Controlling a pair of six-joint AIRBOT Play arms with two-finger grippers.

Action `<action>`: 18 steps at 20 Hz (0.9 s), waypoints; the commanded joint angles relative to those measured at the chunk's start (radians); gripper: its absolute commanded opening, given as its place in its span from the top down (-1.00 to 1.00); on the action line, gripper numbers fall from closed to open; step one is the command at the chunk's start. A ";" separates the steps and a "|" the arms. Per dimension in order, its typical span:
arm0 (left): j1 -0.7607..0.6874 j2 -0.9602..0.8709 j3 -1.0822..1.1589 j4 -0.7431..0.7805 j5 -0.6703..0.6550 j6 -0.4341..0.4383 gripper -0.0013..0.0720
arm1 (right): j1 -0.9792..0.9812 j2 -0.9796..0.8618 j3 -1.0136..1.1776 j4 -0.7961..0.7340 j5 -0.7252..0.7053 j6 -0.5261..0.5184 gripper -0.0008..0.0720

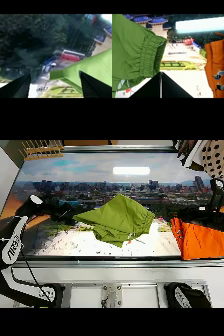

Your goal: Fold the clothes and pants, and hang the long-sleeved shirts on hangers.

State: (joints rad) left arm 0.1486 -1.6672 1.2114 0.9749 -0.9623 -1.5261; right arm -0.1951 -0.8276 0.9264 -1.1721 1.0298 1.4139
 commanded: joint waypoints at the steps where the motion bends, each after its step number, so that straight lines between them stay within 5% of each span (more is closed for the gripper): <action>1: -0.003 -0.003 -0.053 -0.138 0.077 0.140 -0.77 | 0.010 -0.037 -0.005 0.032 0.009 0.000 0.88; 7: -0.108 -0.003 -0.052 -0.130 0.116 0.142 -0.71 | 0.035 -0.163 -0.006 0.037 0.064 0.000 0.84; 8: -0.120 -0.003 -0.052 -0.130 0.107 0.143 -0.71 | 0.041 -0.195 -0.008 0.049 0.071 0.000 0.45; 10: -0.139 -0.003 -0.052 -0.129 0.097 0.143 -0.71 | 0.060 -0.264 -0.024 0.092 0.069 0.000 -0.95; 11: -0.148 -0.003 -0.052 -0.129 0.093 0.143 -0.69 | 0.074 -0.302 -0.032 0.103 0.067 0.000 -0.95; 13: -0.160 -0.003 -0.052 -0.129 0.090 0.144 0.97 | 0.116 -0.379 -0.052 0.118 0.034 0.000 -0.95; 18: -0.159 -0.003 -0.052 -0.130 0.082 0.143 0.95 | 0.240 -0.526 -0.057 0.192 -0.170 -0.004 -0.95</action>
State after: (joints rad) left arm -0.0067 -1.6703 1.1595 0.8444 -0.8742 -1.3846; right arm -0.0181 -1.2755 0.8745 -1.0386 0.9775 1.4139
